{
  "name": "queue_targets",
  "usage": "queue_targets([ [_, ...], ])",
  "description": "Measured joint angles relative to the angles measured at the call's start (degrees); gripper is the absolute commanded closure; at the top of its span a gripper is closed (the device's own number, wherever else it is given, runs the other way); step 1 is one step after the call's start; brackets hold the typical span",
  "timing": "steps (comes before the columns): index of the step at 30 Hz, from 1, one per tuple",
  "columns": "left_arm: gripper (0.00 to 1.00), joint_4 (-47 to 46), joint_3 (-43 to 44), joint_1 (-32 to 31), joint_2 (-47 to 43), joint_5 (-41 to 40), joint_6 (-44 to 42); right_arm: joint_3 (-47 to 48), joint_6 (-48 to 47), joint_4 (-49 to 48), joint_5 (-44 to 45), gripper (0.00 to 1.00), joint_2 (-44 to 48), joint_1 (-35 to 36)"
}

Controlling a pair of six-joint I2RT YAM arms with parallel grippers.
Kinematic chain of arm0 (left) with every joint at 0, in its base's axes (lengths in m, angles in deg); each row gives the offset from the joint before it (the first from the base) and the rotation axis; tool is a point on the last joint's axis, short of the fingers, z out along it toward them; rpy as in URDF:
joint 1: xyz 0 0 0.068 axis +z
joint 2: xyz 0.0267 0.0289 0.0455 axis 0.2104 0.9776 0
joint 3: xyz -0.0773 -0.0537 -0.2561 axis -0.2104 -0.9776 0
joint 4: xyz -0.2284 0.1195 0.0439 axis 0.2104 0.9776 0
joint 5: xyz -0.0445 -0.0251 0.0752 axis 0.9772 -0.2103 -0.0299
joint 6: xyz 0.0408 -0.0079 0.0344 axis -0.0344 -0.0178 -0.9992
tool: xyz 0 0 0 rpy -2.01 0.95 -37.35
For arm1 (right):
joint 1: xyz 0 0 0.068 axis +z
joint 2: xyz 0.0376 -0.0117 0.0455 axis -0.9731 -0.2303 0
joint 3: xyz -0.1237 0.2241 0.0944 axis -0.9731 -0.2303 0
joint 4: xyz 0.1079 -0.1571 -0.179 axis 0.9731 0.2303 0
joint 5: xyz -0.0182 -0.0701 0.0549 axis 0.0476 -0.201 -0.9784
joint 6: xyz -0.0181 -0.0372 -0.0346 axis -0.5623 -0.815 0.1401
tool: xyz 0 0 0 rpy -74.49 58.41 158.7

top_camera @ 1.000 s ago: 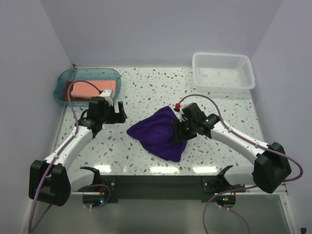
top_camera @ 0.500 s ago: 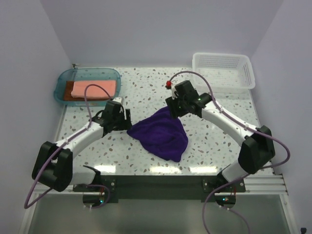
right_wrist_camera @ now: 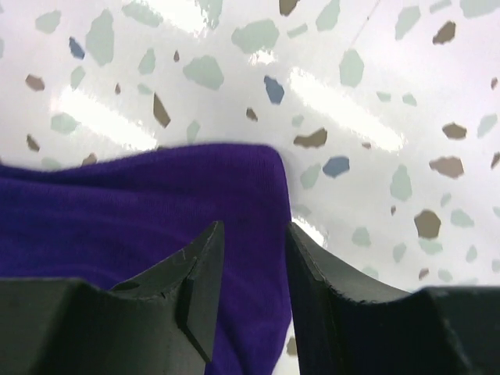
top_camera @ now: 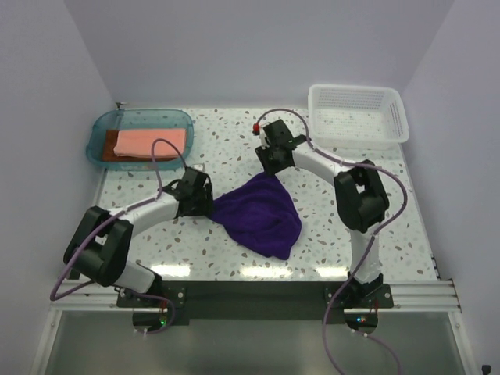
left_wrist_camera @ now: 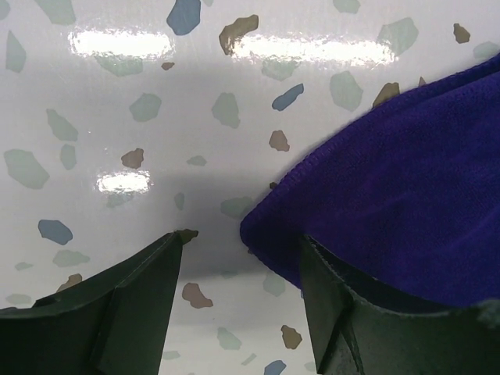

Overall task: Fold and stack the towels
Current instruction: Flatten out the crumpled towel

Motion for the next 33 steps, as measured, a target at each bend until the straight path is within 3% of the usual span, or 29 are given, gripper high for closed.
queue_targets([
  [8, 0.34, -0.02, 0.66, -1.51, 1.64, -2.6, 0.28, 6.69, -1.62, -0.37, 0.11, 0.55, -8.5, 0.02],
  [12, 0.35, 0.15, 1.11, -2.25, 2.29, -4.04, 0.28, 6.73, -2.4, -0.37, 0.7, 0.6, -9.9, -0.04],
  [15, 0.36, 0.46, 1.68, -2.62, 2.97, -5.05, 0.28, 6.1, -2.4, -0.96, 0.9, 0.81, -9.88, -0.48],
  [19, 0.36, 0.98, 2.84, -2.97, 4.09, -5.92, 0.28, 3.06, -0.9, -3.74, 0.9, 0.99, -8.26, -2.08],
  [33, 0.38, 0.35, 8.35, -3.04, 7.74, -5.42, 0.81, -9.68, 5.03, -7.26, 2.54, 1.0, -0.07, -5.55],
])
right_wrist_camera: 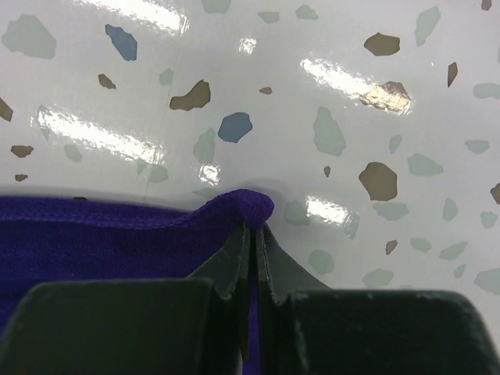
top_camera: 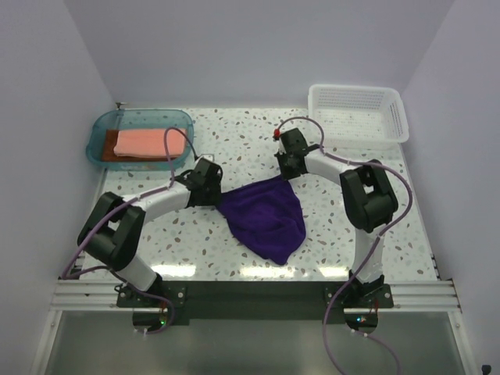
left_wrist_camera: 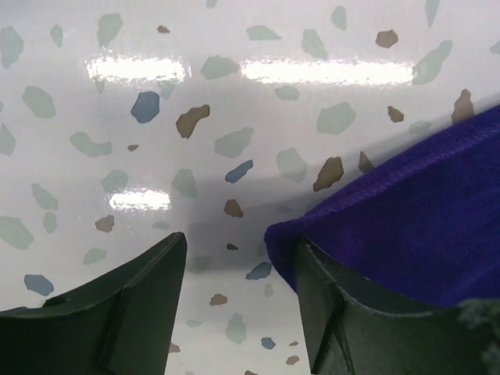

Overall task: Fold and stack the towels
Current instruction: Flatten out the crumpled towel

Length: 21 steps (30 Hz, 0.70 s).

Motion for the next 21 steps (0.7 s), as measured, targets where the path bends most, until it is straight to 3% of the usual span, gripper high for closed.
queue_targets([
  [7, 0.42, -2.23, 1.51, 0.0, 2.95, 2.47, 0.07, -1.99, 0.68, -1.29, 0.07, 1.0, 1.25, 0.0],
  [13, 0.52, -3.45, 2.71, 0.0, 4.74, 3.39, 0.52, -2.34, 0.66, -1.31, 0.07, 1.0, 1.51, 0.0],
  [21, 1.0, -4.2, 3.3, -0.09, 5.84, 2.84, 1.44, -2.82, 0.63, -0.98, 0.35, 1.0, 2.01, 0.0],
])
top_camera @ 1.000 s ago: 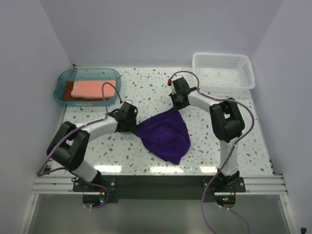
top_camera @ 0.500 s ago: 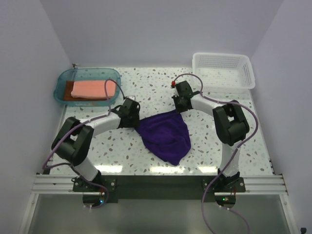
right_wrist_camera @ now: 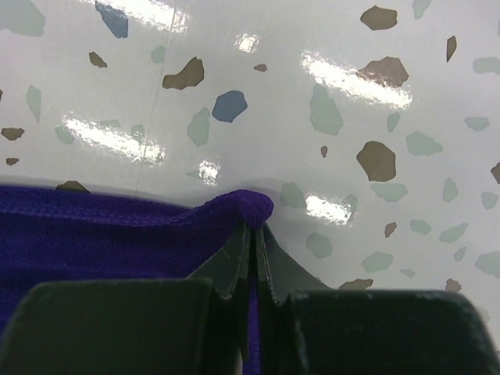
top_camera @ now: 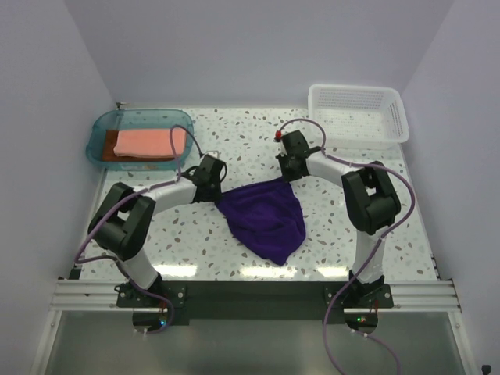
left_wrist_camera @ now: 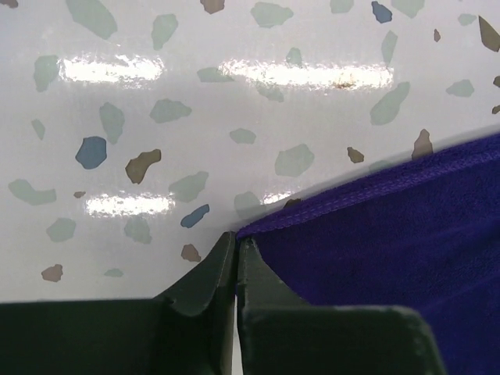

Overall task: Fold and stack the towels
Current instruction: Flatten out the crumpled towel

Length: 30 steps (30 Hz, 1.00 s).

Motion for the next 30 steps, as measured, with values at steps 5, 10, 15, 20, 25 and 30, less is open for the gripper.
queue_targets([
  [5, 1.0, 3.89, 3.93, -0.44, 1.44, -2.67, -2.01, 1.42, -0.31, 3.1, 0.57, 1.0, 0.98, 0.0],
  [10, 1.0, 10.38, 18.86, -0.46, 1.6, -10.27, -9.27, 10.45, -1.49, 7.61, 2.95, 1.0, 2.73, -0.37],
  [15, 1.0, 11.63, 39.91, 0.04, 1.42, -16.74, -18.34, 26.58, -3.26, 10.78, 5.81, 1.0, 6.36, -2.03],
  [20, 1.0, 10.36, 54.4, 0.22, -0.46, -19.32, -26.27, 38.12, -4.52, 9.97, 6.95, 1.0, 12.85, -3.39],
  [25, 1.0, 7.15, 55.32, -0.22, -8.63, -16.24, -32.09, 38.07, -7.06, 6.75, 4.11, 1.0, 24.22, -2.62],
  [30, 1.0, 3.13, 49.16, -1.14, -22.29, -7.5, -36.3, 30.77, -9.68, 3.06, -1.75, 1.0, 36.15, -1.97],
])
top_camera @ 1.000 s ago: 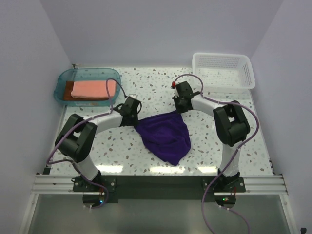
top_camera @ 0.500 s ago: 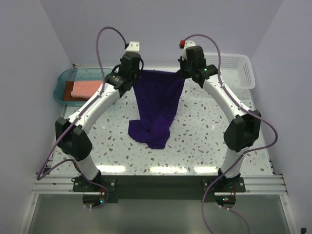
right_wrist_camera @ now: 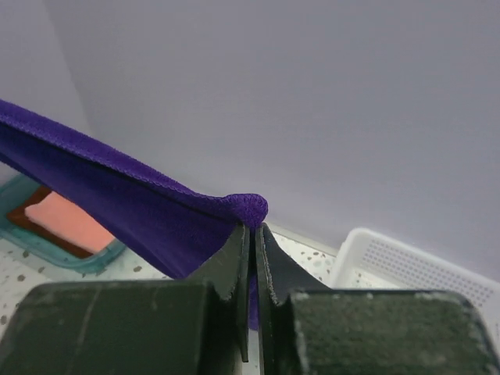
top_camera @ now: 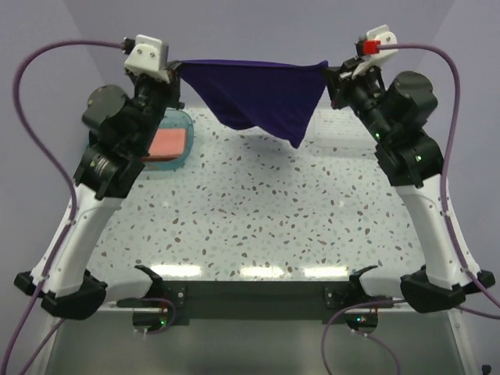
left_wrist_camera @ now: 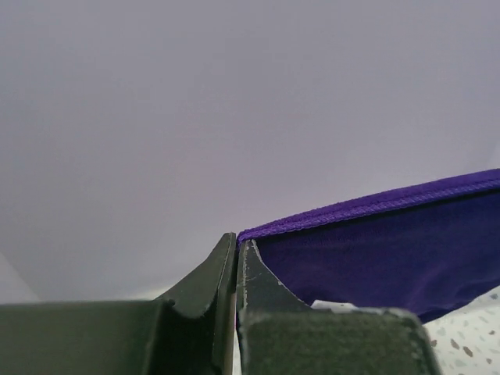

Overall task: Fold and stack the towels
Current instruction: Flatten out the crumpled towel

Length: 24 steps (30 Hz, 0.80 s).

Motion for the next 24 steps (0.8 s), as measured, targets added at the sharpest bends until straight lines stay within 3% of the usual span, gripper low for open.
queue_targets([
  [6, 1.0, -1.01, -4.5, -0.33, -13.31, 13.9, -3.02, -4.04, -1.97, -0.72, -8.48, 1.0, 10.19, 0.59],
  [12, 1.0, -0.39, -4.46, -0.33, -16.44, 21.14, -3.43, -3.56, -3.43, 0.07, -13.66, 1.0, 16.55, 0.63],
  [17, 1.0, 0.81, -4.24, -0.33, -15.08, 20.79, -3.43, -2.84, -3.89, 0.52, -13.79, 1.0, 16.5, 0.55],
  [24, 1.0, -0.87, -2.93, 0.13, -5.03, 10.45, -4.37, -2.89, -4.42, -0.26, -6.71, 1.0, 8.59, -0.07],
])
